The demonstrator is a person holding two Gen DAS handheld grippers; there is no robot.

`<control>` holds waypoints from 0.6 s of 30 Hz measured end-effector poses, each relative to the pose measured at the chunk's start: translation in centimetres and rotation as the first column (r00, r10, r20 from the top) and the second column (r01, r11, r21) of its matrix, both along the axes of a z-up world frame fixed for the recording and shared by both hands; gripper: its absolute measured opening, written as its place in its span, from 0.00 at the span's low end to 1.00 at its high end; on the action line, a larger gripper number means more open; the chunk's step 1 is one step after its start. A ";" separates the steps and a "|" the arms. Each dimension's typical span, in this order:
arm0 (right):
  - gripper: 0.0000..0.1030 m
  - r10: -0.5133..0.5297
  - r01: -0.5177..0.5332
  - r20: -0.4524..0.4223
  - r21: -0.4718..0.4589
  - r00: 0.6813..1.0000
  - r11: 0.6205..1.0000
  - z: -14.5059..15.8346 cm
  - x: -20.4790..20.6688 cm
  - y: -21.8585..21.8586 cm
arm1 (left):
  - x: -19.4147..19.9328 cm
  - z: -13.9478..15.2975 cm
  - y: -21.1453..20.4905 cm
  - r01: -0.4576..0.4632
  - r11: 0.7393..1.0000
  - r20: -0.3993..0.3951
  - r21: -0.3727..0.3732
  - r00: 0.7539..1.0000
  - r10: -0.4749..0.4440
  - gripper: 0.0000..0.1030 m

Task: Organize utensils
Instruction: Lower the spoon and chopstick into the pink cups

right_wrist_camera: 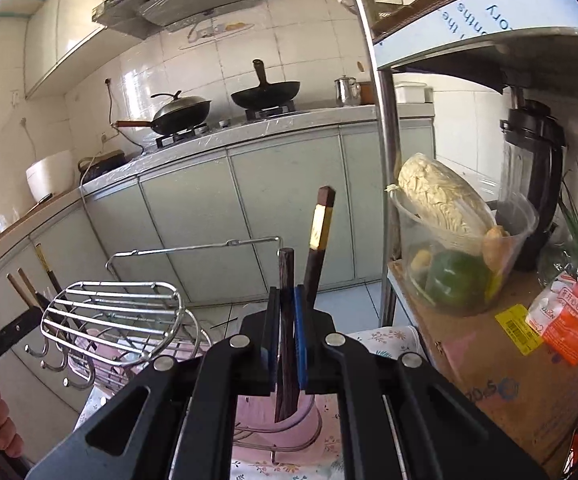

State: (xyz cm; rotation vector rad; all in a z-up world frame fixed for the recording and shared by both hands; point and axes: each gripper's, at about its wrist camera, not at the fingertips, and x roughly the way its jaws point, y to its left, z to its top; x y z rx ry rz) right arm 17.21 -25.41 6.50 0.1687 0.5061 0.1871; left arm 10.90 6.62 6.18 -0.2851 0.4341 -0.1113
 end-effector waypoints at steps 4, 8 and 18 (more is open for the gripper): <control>0.06 0.002 -0.002 -0.034 0.004 0.999 1.000 -1.8 -0.6 0.1 | -0.8 0.0 -0.3 0.025 1.000 0.010 0.001 1.000 -0.025 0.30; 0.06 -0.002 0.003 -0.042 0.018 0.999 1.000 -2.5 -1.2 -0.3 | -1.3 -0.7 -1.3 0.059 0.998 0.009 0.017 0.998 -0.059 0.36; 0.07 0.010 -0.010 -0.028 0.008 1.000 1.000 -2.3 -2.6 -0.2 | 0.6 -3.0 -4.2 -0.044 0.991 0.010 0.125 0.999 0.044 0.36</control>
